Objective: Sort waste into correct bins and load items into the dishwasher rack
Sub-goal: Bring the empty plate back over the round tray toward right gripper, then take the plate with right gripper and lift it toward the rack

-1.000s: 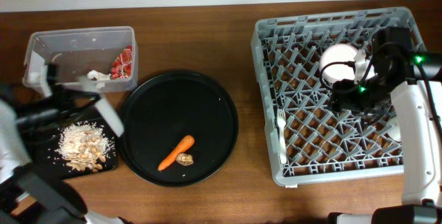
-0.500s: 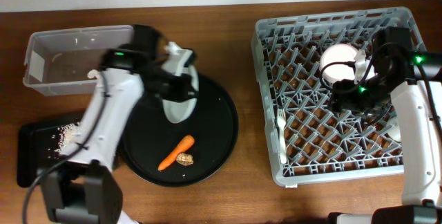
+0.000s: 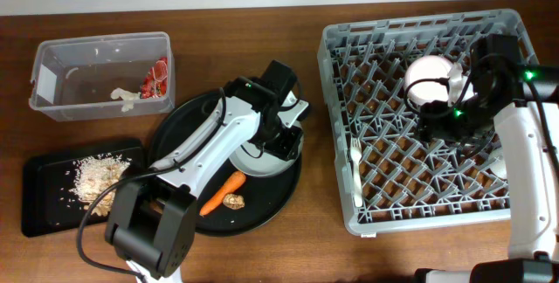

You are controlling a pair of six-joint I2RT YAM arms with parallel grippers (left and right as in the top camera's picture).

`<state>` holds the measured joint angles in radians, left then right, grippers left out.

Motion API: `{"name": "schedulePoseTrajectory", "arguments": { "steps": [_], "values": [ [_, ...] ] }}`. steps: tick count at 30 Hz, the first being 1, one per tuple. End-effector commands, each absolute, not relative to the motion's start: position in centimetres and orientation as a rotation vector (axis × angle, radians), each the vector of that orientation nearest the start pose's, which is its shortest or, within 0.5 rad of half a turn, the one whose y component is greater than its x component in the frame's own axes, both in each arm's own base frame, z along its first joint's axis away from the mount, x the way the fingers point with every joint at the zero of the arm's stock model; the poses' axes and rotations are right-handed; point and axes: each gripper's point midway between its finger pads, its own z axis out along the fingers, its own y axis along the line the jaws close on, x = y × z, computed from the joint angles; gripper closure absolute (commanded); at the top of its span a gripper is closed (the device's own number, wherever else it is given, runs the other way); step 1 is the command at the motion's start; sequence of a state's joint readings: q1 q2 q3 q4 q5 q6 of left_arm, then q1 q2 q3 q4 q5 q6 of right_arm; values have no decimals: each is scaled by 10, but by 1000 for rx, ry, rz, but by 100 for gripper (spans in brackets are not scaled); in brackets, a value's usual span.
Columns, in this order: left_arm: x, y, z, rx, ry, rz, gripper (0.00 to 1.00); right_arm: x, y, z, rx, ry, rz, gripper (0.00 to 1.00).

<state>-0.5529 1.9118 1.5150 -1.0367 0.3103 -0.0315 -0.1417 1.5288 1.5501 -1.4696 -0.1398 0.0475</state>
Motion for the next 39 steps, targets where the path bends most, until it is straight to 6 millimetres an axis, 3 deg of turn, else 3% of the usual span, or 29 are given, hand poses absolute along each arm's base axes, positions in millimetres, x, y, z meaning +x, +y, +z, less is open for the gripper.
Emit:
{"name": "schedulePoseTrajectory", "arguments": {
  "steps": [1,4,7,11,12,14,18,22,24,28,29,35,39],
  "values": [
    [315,-241,109,761,2931,-512,60,279,-18,198,261,3012,190,20],
    [326,-211,144,638,2922,-509,59,277,-17,198,263,3017,193,2],
    [337,-159,187,435,2879,-498,59,280,1,201,166,2996,349,1],
    [338,-95,219,187,2829,-466,48,283,16,205,114,2972,447,0],
    [335,-71,228,92,2816,-449,47,285,25,206,75,2962,464,3],
    [329,-39,235,-32,2809,-426,41,290,48,208,-24,2937,510,6],
    [319,10,236,-229,2809,-389,39,300,98,212,-274,2858,522,6],
    [315,29,235,-323,2805,-378,39,316,152,212,-547,2724,409,7],
    [315,30,235,-327,2804,-377,39,319,173,205,-586,2710,368,7],
    [315,30,235,-326,2804,-376,39,325,209,174,-626,2746,335,12],
    [316,31,235,-326,2803,-376,39,328,214,164,-630,2761,336,17],
    [315,30,235,-327,2807,-377,39,350,217,108,-386,2897,257,26],
    [315,30,235,-327,2808,-378,39,357,218,72,-342,2956,209,27]
  ]
}}
